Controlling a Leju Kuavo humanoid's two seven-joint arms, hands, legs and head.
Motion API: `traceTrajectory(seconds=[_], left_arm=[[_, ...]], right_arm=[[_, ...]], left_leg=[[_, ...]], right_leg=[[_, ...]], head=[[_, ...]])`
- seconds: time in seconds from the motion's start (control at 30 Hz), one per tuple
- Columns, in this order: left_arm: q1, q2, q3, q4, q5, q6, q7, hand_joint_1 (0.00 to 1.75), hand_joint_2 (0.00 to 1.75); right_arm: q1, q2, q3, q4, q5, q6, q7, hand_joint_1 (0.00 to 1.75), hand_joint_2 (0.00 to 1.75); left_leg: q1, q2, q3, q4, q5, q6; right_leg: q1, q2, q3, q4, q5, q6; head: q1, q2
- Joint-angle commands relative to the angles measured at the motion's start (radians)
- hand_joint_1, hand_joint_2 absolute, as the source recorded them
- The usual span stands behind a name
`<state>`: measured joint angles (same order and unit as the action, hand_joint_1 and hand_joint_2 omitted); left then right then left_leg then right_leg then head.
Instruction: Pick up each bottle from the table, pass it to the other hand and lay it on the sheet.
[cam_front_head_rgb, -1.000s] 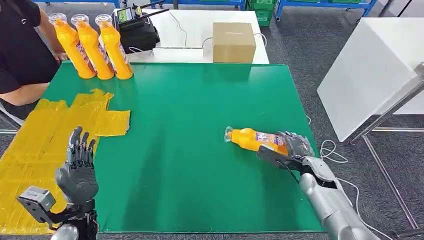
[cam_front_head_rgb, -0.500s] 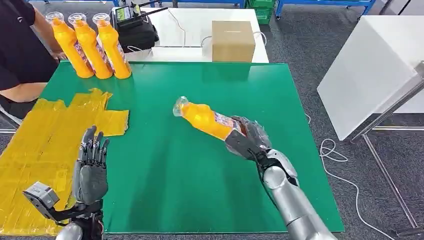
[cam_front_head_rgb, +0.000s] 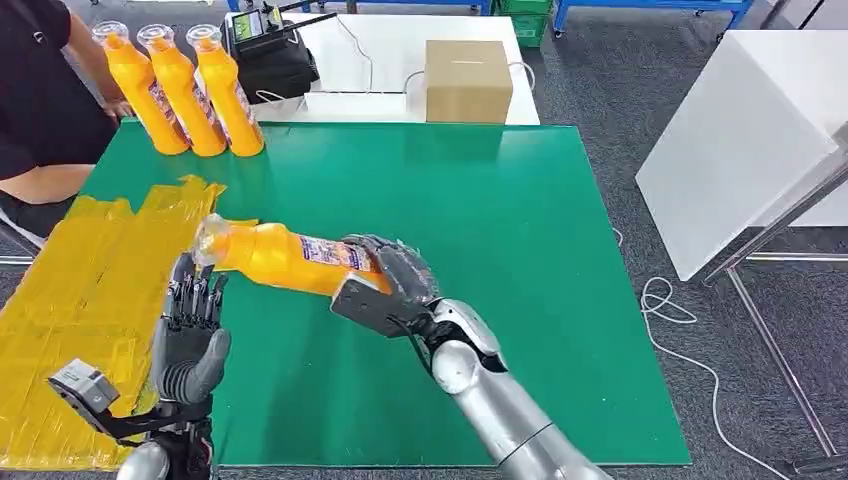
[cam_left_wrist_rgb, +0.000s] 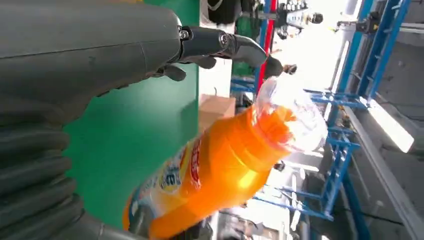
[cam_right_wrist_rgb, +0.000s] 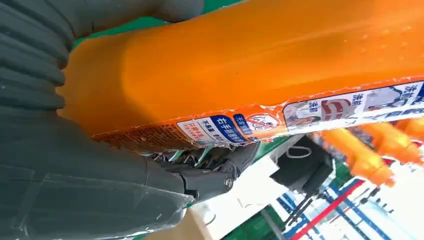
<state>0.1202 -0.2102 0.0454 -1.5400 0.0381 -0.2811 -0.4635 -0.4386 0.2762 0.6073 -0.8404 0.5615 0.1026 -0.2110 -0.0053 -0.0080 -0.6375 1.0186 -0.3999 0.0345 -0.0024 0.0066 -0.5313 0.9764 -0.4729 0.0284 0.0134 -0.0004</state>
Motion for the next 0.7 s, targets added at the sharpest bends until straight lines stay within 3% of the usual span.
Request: traceTrajectory(seconds=[0.03, 0.33, 0.47, 0.6, 0.7], left_arm=[[-0.019, 0.008, -0.037, 0.074, 0.07, -0.058, 0.009, 0.0, 1.75], [-0.027, 0.004, -0.06, 0.097, 0.126, -0.102, 0.023, 0.0, 1.75], [-0.034, 0.01, -0.067, 0.104, 0.139, -0.099, 0.023, 0.0, 1.75], [-0.016, 0.009, -0.045, 0.085, 0.147, -0.077, 0.012, 0.0, 1.75], [-0.008, 0.008, -0.034, 0.08, 0.147, -0.081, 0.011, 0.0, 1.75]], right_arm=[[-0.078, 0.04, 0.122, 0.114, -0.024, -0.002, 0.001, 1.75, 1.75], [-0.066, 0.073, 0.163, 0.131, -0.05, 0.023, -0.016, 1.75, 1.75], [-0.052, 0.073, 0.286, 0.114, -0.138, -0.002, 0.014, 1.75, 1.75], [-0.015, 0.073, 0.554, 0.095, -0.265, -0.008, 0.023, 1.75, 1.75], [-0.003, 0.073, 0.644, 0.086, -0.319, -0.056, 0.04, 1.75, 1.75]], left_leg=[[0.0, 0.002, 0.004, -0.001, -0.001, -0.002], [0.0, 0.0, 0.003, -0.001, -0.001, -0.002], [0.0, 0.001, 0.004, -0.001, -0.001, -0.002], [0.0, 0.002, 0.008, -0.002, -0.002, -0.004], [0.0, 0.004, 0.005, -0.002, -0.002, -0.003]], right_leg=[[0.0, 0.001, 0.004, -0.001, -0.001, 0.0], [0.0, -0.001, 0.004, -0.001, -0.001, 0.0], [0.0, 0.0, 0.004, -0.001, -0.001, 0.0], [0.0, 0.0, 0.008, -0.002, -0.002, -0.001], [0.0, 0.003, 0.005, -0.002, -0.001, -0.001]], head=[[0.0, 0.0], [0.0, 0.0], [0.0, 0.0], [0.0, 0.0], [0.0, 0.0]])
